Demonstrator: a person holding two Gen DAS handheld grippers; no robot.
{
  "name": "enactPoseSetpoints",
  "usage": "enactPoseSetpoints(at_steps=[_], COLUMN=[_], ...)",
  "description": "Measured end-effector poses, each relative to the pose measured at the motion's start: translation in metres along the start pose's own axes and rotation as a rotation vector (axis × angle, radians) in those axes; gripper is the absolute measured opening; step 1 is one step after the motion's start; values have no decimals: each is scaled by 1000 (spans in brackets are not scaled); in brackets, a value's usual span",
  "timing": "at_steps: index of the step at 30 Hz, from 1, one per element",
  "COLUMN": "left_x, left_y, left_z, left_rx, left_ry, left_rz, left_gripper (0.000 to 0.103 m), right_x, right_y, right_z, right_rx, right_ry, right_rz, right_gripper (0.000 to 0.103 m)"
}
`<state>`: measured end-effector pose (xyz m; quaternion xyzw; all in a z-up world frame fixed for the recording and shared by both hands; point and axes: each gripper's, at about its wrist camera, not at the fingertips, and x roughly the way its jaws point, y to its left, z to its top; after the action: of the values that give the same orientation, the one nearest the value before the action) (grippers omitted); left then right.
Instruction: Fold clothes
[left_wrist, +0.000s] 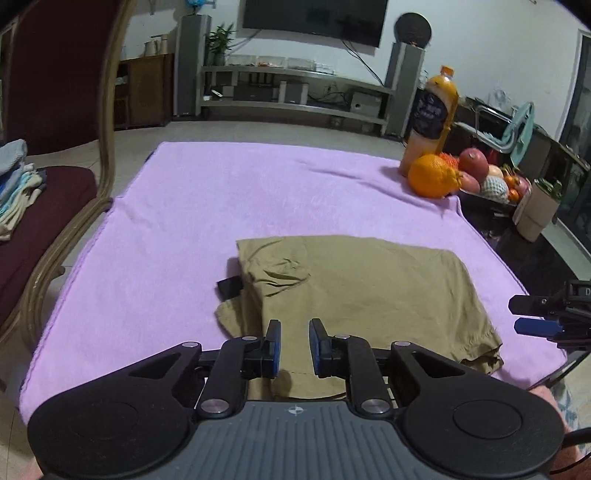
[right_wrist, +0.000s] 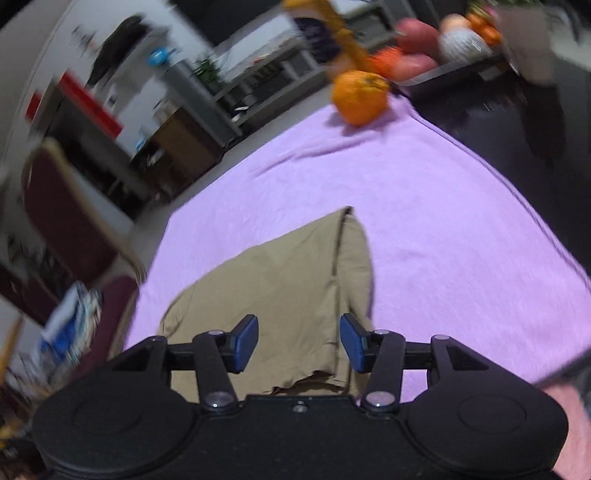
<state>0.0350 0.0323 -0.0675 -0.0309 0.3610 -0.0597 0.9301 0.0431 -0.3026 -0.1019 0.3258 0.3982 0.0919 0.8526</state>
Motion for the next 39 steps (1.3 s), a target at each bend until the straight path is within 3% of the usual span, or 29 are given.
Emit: enactPoseSetpoints(at_steps=[3, 6, 9, 12, 19, 23, 29, 31, 34, 39], left_x=[25, 41, 42, 42, 43, 43, 42, 43, 42, 42], left_y=[-9, -7, -1, 3, 2, 5, 9, 11, 12, 12], left_z=[-10, -19, -22, -25, -26, -27, -28, -27, -28, -28], left_rx=[69, 102, 88, 66, 60, 54, 39, 34, 28, 18], left_ry=[68, 120, 126, 121, 111, 110, 108, 107, 106, 103], left_rz=[20, 29, 12, 2, 1, -4, -17, -22, -27, -35], left_gripper=[17, 17, 17, 17, 18, 19, 19, 19, 19, 19], right_x=[8, 15, 19, 28, 49, 58, 60, 60, 59, 49], right_y=[-23, -30, -34, -41, -57, -57, -48, -45, -35, 15], right_z=[-2, -4, -2, 2, 4, 2, -21, -29, -40, -33], right_rx=[94, 107, 96, 92, 119, 196, 235, 265, 303, 156], right_ry=[34, 56, 64, 79, 145, 304, 430, 407, 290, 165], right_rz=[-13, -17, -21, -15, 200, 304, 359, 351, 321, 172], right_gripper=[48, 48, 48, 56, 56, 54, 54, 56, 56, 43])
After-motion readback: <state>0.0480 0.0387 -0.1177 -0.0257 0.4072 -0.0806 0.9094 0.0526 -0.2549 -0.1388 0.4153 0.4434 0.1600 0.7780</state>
